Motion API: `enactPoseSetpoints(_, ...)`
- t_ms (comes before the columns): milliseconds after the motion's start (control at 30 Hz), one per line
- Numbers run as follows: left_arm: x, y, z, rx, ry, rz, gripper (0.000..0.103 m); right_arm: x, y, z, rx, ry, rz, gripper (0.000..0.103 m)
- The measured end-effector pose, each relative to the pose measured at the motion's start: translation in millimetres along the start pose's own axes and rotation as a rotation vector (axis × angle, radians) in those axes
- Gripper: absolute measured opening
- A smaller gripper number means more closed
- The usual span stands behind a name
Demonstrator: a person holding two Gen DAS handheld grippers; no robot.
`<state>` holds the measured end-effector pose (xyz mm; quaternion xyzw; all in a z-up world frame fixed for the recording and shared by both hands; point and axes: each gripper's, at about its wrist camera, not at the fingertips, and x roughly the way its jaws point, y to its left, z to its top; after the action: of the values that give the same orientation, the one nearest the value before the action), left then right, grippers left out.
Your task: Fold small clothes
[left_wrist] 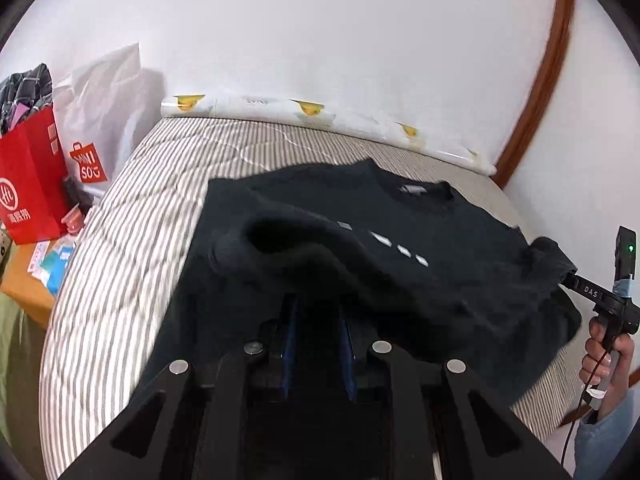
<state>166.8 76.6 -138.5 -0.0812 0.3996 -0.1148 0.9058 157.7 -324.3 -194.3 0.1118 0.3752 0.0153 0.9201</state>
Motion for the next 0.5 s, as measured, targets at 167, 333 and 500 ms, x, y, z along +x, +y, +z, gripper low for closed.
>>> enactPoseSetpoints(167, 26.9, 9.3, 29.2, -0.018, 0.014, 0.011, 0.018, 35.3, -14.9, 27.5, 0.071, 0.029, -0.053, 0.012)
enactPoseSetpoints(333, 31.0, 20.2, 51.4, -0.023, -0.001, 0.038, 0.018, 60.9, -30.2, 48.9, 0.141, 0.071, -0.069, 0.013)
enactPoseSetpoints(500, 32.4, 34.6, 60.0, 0.006, 0.004, 0.059, 0.026, 52.9, -29.0, 57.9, 0.072, 0.035, -0.087, 0.026)
